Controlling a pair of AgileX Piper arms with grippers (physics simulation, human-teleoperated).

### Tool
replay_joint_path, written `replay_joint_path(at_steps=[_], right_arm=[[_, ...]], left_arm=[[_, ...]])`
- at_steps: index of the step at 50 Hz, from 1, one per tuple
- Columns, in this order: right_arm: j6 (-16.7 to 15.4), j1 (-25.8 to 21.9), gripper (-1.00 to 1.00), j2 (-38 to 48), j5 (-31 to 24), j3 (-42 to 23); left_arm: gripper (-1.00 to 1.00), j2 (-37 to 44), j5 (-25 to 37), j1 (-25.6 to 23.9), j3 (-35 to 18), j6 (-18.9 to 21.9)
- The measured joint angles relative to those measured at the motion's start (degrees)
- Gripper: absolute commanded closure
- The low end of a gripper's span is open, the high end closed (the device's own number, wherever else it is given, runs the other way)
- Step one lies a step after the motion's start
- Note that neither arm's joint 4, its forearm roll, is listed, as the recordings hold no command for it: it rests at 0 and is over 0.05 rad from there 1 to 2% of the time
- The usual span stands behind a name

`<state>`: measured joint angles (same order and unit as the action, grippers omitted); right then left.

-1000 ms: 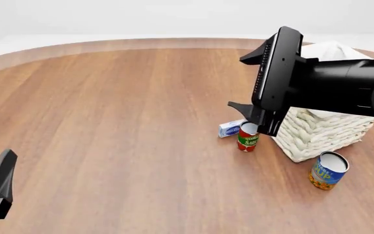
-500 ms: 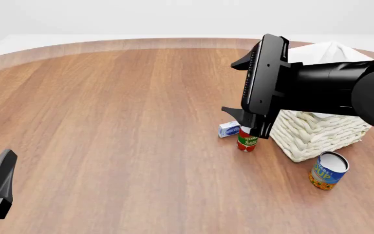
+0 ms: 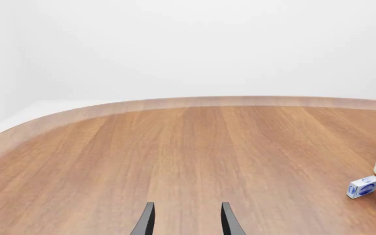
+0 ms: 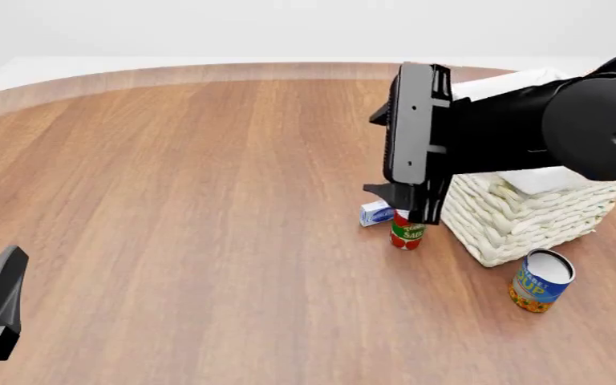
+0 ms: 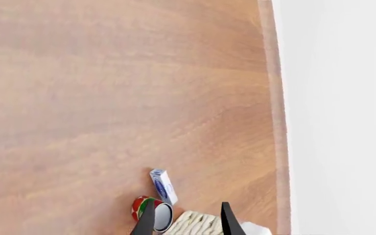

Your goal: Pick up the alphabet soup and the cream cheese box, and put them in the basket.

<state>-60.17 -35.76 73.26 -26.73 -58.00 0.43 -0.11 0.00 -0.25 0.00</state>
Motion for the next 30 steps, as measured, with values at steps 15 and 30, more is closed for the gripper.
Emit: replay_joint_path(at_steps=[15, 30], right_arm=[[0.6, -1.3, -1.00, 4.0, -6.4, -7.6], [-0.5, -1.3, -1.00, 7.9, -10.5, -11.7]], left_arm=[[-1.00, 0.0, 0.0, 0.0, 0.0, 0.0], [-1.00, 0.0, 0.0, 0.0, 0.0, 0.0]])
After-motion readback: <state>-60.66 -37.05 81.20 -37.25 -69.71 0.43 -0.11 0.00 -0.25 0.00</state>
